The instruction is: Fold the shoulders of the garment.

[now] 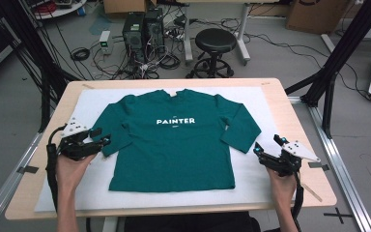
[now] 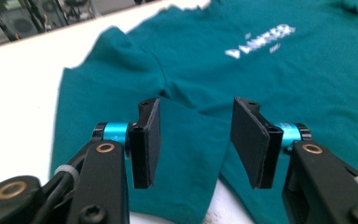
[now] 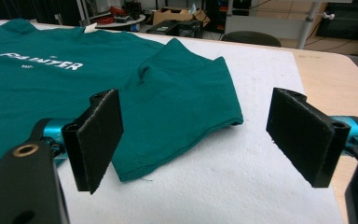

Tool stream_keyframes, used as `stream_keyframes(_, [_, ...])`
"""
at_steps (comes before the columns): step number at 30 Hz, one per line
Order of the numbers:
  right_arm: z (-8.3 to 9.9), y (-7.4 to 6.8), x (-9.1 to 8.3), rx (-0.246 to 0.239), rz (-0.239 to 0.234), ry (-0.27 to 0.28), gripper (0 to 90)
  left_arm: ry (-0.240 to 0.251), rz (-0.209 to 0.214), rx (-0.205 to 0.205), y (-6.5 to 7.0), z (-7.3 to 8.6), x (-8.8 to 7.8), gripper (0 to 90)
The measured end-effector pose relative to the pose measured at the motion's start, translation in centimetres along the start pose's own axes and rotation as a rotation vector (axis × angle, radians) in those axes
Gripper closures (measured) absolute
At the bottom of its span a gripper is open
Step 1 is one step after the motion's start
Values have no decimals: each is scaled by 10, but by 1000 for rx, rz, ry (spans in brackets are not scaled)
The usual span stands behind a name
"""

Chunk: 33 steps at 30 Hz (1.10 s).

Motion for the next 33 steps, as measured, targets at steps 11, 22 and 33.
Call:
stream_keyframes(11, [0,1,1,6,0,-7,189,-131,22,-1,3,27,22,588])
stream_keyframes(22, [1,0,2,3,1,-18,189,-238,31,36,5,48,35,604])
stream_keyframes(33, [1,1,2,5,4,-26,189,-266,22,72,5,56,37,601])
Point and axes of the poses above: each handheld gripper's, and its own axes: x roughly forward along the jaws, z roughly out of its underside, y roughly to its right, the point moved 10 cm from there along x, roughly forward along the jaws
